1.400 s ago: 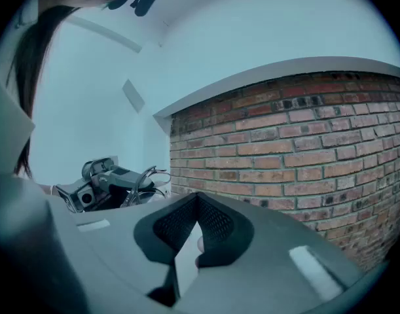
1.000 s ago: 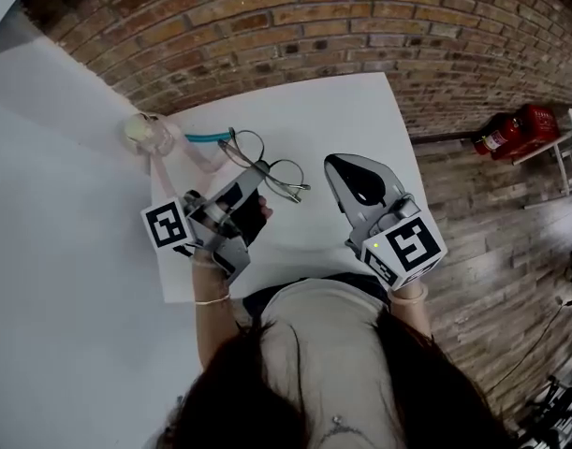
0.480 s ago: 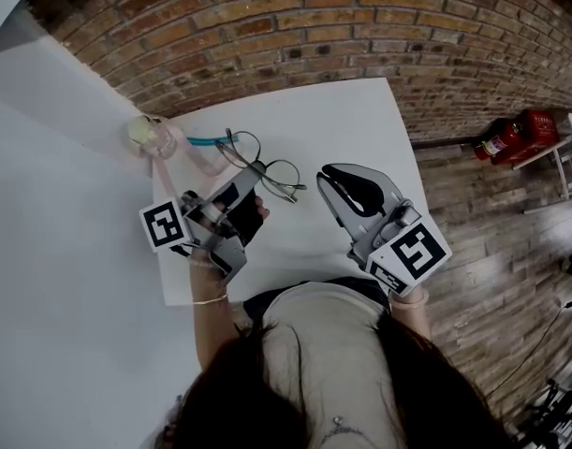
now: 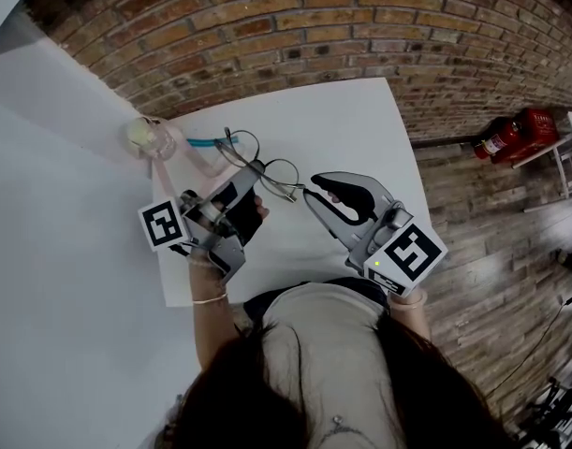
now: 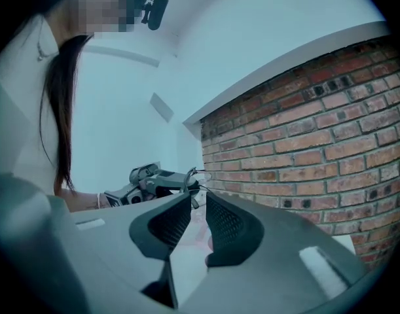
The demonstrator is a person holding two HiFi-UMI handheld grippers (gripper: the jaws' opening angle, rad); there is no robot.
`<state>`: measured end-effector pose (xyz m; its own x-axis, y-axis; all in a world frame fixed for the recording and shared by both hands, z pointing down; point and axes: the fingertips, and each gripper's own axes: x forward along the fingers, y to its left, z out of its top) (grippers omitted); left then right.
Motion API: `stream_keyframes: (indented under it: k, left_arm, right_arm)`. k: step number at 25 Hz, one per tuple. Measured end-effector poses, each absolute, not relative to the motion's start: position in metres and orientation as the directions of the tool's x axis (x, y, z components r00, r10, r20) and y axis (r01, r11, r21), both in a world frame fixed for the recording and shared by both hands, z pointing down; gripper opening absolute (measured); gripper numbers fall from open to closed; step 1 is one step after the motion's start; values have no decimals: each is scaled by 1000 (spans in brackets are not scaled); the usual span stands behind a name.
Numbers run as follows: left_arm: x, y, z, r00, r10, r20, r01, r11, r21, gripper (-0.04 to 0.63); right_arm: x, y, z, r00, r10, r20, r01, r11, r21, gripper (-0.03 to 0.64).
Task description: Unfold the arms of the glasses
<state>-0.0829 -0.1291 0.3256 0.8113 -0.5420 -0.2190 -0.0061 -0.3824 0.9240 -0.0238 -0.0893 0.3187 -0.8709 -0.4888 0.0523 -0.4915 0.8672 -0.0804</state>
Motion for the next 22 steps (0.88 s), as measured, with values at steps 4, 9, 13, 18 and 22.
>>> stream_keyframes:
  k: [4, 9, 13, 18, 22]
  left_arm:
    - [-80, -127, 323, 816, -532, -225, 5, -384, 923, 34]
    - [-78, -126, 325, 822, -525, -223, 6, -383, 924, 34]
    - [-78, -126, 324, 822, -523, -224, 6, -385, 923, 34]
    - [-77, -126, 326, 823, -524, -217, 3, -379, 925, 34]
    - [-76, -125, 329, 824, -526, -212, -1, -374, 927, 34]
  right_arm:
    - [-28, -87, 324, -880, -468, 79, -474, 878, -76, 67]
    - [-33, -85, 327, -885, -457, 86, -463, 884, -69, 60]
    - [-34, -85, 328, -887, -453, 92, -459, 886, -63, 49]
    - [-33, -84, 328, -886, -454, 94, -460, 887, -47, 38]
    - [-31, -82, 326, -886, -454, 93, -459, 887, -41, 38]
